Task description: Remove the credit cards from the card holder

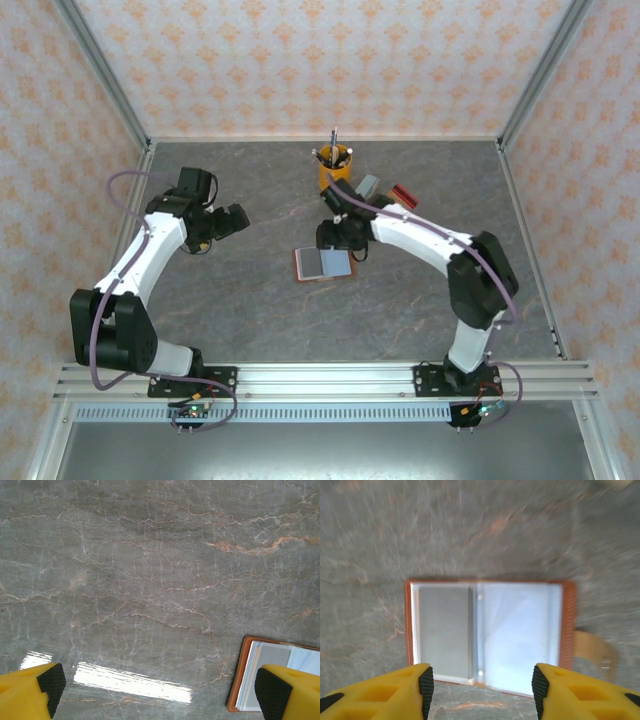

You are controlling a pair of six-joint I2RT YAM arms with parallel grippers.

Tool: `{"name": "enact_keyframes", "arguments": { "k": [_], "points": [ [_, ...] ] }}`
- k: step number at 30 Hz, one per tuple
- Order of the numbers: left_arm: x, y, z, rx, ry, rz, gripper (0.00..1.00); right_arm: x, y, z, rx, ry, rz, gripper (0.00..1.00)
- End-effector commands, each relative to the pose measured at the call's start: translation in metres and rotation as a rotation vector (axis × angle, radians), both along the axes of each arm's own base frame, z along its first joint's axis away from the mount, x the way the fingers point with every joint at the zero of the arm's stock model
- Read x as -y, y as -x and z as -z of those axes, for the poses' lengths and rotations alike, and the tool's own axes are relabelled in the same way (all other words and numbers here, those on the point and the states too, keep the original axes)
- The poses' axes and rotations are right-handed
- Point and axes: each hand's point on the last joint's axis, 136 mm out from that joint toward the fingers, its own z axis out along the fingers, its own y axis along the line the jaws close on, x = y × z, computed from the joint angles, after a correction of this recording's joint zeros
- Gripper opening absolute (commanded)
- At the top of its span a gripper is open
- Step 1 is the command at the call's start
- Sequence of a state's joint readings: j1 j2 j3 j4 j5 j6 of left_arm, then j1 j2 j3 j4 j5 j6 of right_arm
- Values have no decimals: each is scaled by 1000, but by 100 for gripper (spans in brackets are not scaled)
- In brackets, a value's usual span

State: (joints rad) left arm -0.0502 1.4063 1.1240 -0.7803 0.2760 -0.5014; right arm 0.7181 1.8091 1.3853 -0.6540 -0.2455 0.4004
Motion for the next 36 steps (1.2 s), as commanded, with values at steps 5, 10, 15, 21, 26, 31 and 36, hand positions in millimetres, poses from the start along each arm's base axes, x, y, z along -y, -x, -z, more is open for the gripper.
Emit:
{"name": "enact_keyframes", "arguments": {
  "k": [5,10,15,21,26,31,36],
  "points": [
    [0,-4,0,50,37,-61,100,-15,9,34,-4,188,-51,60],
    [13,-4,7,48,112,-34,100,-11,11,55,-51,259,-68,60],
    [30,-3,17,46,206,9,98,-9,14,72,-93,284,-69,56],
    [52,-2,30,7,292,62,90,-4,17,86,-133,276,-54,49],
    [78,-3,41,-23,327,122,76,1,22,96,-167,257,-45,41],
    [112,-6,50,-45,376,183,59,6,23,98,-181,238,-37,37],
    [143,-8,61,-68,425,230,47,8,22,99,-188,212,-27,36]
  ]
}}
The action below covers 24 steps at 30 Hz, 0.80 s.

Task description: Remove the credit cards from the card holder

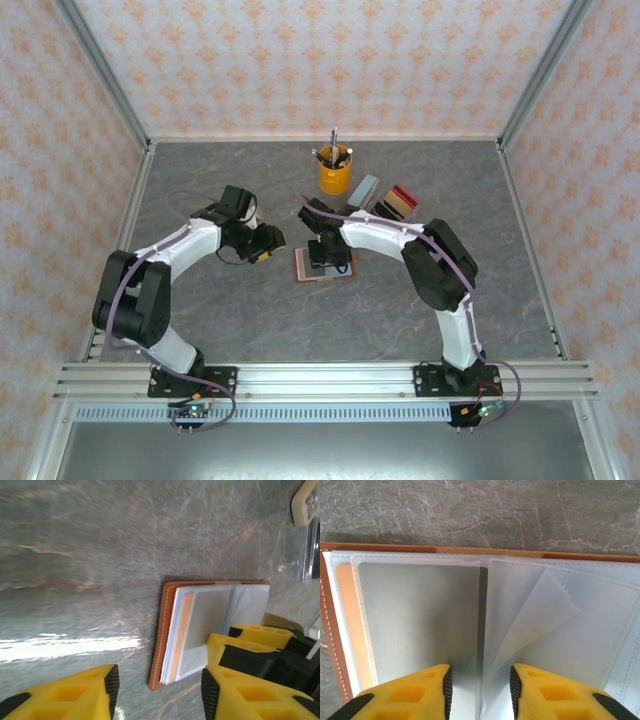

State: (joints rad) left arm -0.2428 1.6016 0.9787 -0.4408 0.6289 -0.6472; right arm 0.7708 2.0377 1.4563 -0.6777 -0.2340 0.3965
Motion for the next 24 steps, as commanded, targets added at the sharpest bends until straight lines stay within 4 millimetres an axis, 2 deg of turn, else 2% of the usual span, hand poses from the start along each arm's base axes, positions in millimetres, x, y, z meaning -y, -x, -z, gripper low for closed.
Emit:
{"name": "enact_keyframes", "arguments": {
  "k": [1,8,16,24],
  "points": [
    [24,-9,-3,23,67,23,44,26,10,26,-62,82,27,36],
    [54,-10,7,8,74,77,37,25,13,31,-86,54,33,32],
    [63,-18,21,-16,54,78,29,25,13,32,-89,40,45,31],
    [66,-19,34,-51,39,87,28,25,14,32,-94,31,48,31]
  ]
}}
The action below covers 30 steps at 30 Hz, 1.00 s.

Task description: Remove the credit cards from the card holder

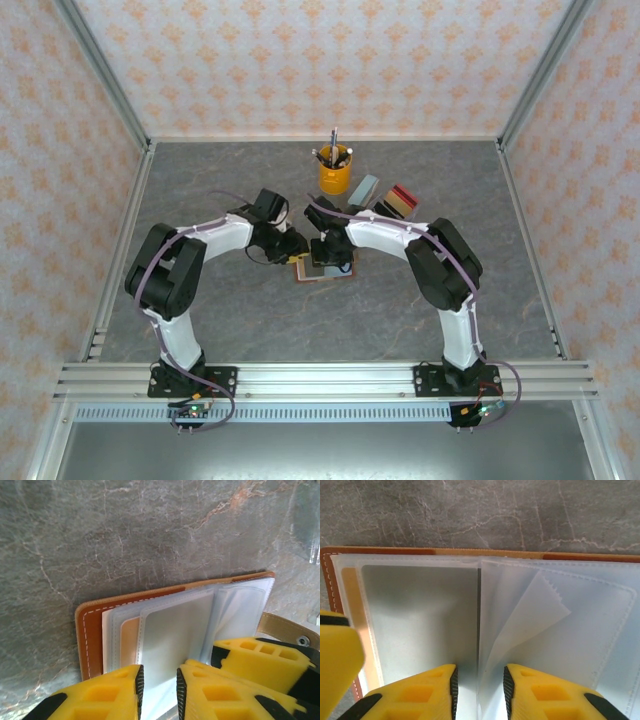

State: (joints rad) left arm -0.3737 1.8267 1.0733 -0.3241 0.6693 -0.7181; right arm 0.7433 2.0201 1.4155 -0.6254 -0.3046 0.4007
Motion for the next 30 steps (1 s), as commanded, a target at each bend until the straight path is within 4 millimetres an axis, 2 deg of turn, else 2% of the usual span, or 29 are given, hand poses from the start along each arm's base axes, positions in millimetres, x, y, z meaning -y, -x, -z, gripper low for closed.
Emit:
{"name": "enact_keyframes", "arguments": {
  "k": [1,8,16,30],
  "points": [
    [3,-6,0,4,-17,-3,28,25,14,30,-69,99,30,31],
    [-5,-2,12,-22,-78,-1,31,25,15,30,-73,87,32,31],
    [-14,2,16,-31,-143,21,34,21,17,30,-90,27,40,32],
    [-3,2,17,-39,-139,54,34,15,20,35,-123,-66,51,29]
  ]
}}
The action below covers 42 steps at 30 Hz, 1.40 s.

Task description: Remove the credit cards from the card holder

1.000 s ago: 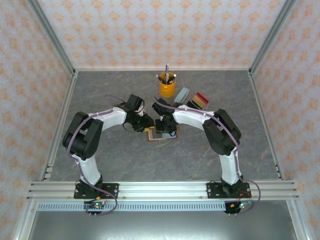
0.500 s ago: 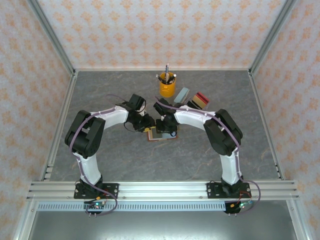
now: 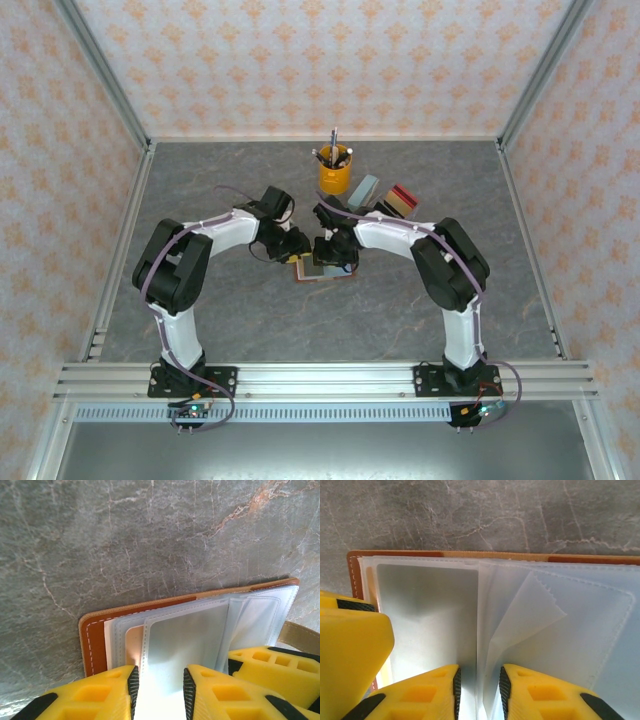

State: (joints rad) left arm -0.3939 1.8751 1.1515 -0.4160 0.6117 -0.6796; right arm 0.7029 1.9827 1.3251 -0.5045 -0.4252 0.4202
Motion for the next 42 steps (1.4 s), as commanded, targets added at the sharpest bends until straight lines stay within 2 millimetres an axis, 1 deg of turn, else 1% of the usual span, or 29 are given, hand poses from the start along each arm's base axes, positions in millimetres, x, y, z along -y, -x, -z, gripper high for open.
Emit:
{"name": "enact_keyframes", "arguments": {
  "k": [1,8,9,11,19,22,25,26,29,38,42],
  "points": [
    [-3,4,10,-21,-59,23,34,18,20,35,-94,53,20,29],
    [-1,3,6,-19,-50,34,34,16,20,31,-91,-14,25,28],
    [-1,6,16,-46,-58,35,34,16,19,30,-90,-19,28,28],
    [0,5,16,-46,-51,36,34,15,19,29,-91,-32,29,27],
    [8,2,10,-32,-6,39,32,19,17,29,-83,-19,37,19],
    [5,0,6,-18,-24,35,31,21,17,30,-81,-10,39,17],
    [-4,0,9,-16,-83,32,30,22,17,31,-80,0,42,15],
    [-6,-2,-3,15,-86,30,30,22,17,31,-80,2,41,15],
    [-9,-1,-4,19,-106,31,30,24,17,31,-80,4,47,13],
    [-7,0,4,-9,-98,39,30,26,14,33,-98,-35,73,9],
    [-11,2,3,-11,-125,50,31,26,15,35,-106,-41,74,7]
  ]
}}
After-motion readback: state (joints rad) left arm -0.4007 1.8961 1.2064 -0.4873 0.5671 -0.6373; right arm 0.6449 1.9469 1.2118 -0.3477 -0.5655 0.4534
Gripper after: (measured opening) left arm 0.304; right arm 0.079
